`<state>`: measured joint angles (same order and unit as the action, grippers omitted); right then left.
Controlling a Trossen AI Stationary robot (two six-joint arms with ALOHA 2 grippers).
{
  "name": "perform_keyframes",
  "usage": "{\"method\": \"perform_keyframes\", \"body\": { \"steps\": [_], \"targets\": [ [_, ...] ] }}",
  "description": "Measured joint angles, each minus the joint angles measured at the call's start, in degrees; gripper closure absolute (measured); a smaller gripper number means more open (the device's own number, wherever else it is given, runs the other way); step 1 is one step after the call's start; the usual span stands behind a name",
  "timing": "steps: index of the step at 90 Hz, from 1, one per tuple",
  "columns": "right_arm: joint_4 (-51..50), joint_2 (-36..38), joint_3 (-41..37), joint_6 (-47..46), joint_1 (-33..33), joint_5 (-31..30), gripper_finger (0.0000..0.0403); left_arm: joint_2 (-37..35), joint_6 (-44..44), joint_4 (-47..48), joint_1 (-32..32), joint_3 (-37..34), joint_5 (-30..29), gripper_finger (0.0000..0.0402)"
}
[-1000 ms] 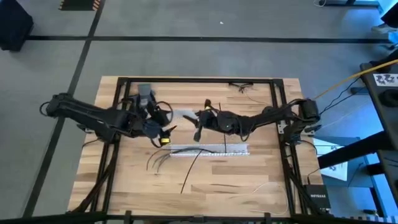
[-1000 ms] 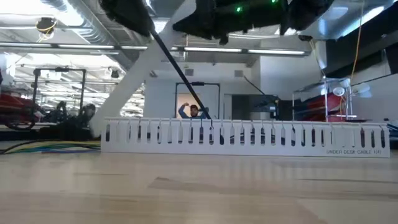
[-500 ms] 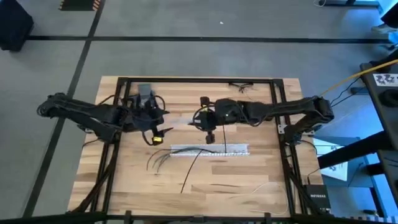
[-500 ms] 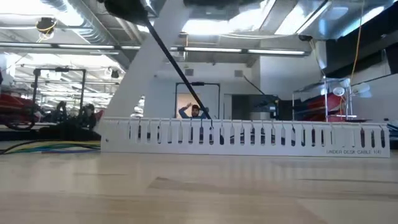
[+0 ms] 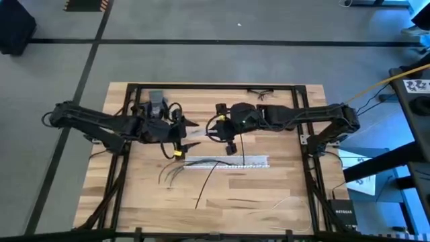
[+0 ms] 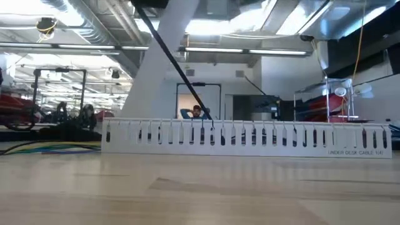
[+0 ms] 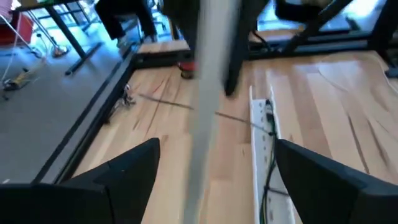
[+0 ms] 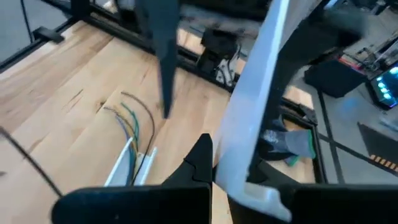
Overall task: Ziptie cables
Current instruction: Close the cable duct
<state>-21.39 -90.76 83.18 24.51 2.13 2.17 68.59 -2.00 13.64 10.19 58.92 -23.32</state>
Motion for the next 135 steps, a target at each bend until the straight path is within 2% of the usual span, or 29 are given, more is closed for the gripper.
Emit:
{"method": "perform_keyframes", "body": {
  "steps": [8,16,26,38,41,54,67,73,77,89,95,101,116,125,135],
  "targets": [
    [0.69,-0.24,0.00,-0.04,0.00,0.00,0.0389,1.56,-1.69,-2.13,-1.21,0.00,1.39,0.0124],
    [0.96,-0.33,0.00,-0.06,0.00,0.00,0.0389,3.31,-4.10,-3.76,-1.83,0.00,1.50,0.0167],
    [1.20,-0.33,0.00,-0.10,0.09,0.00,0.0388,5.32,-5.88,-5.36,-2.11,0.00,1.47,0.0248],
    [0.91,-0.33,0.06,-3.09,0.09,-0.16,0.0380,6.00,-9.07,-7.89,-2.03,0.00,1.31,0.0363],
    [0.87,-0.32,0.09,-3.33,0.10,-0.99,0.0374,5.99,-9.59,-8.17,-1.98,-0.02,1.17,0.0379],
    [-2.22,1.71,-0.02,-3.51,0.52,-13.02,0.0327,5.33,-10.26,-8.78,-2.05,-0.04,-3.66,0.0381],
    [-7.03,7.74,0.10,-3.37,2.28,-30.16,0.0263,4.38,-10.32,-8.93,-1.93,-0.04,-7.26,0.0382],
    [-10.68,9.98,0.10,-6.07,3.53,-37.26,0.0234,3.92,-10.46,-10.46,-1.92,-0.07,-9.06,0.0383],
    [-12.70,11.37,-0.28,-9.77,4.10,-38.72,0.0216,3.68,-10.72,-12.81,-1.97,-0.07,-10.47,0.0383],
    [-11.85,14.37,-7.29,-17.73,4.81,-37.14,0.0173,3.61,-11.93,-19.70,-2.12,-0.07,-13.03,0.0384],
    [-5.58,14.79,-13.82,-18.83,5.42,-37.78,0.0158,3.62,-11.78,-22.57,-2.67,-0.07,-12.94,0.0385],
    [5.55,14.75,-21.63,-18.40,5.51,-37.93,0.0147,3.62,-10.95,-25.05,-3.36,-0.07,-12.94,0.0385],
    [48.51,10.70,-38.15,-14.00,5.36,-34.54,0.0136,3.62,-8.17,-29.37,-5.32,-0.07,-13.15,0.0385],
    [66.24,6.47,-39.66,-10.06,5.36,-34.51,0.0136,3.64,-6.09,-31.01,-6.58,-0.04,-13.04,0.0379],
    [71.72,2.78,-36.53,-8.47,5.36,-33.94,0.0135,4.07,-4.60,-33.59,-7.95,-0.04,-13.08,0.0376]
  ]
}}
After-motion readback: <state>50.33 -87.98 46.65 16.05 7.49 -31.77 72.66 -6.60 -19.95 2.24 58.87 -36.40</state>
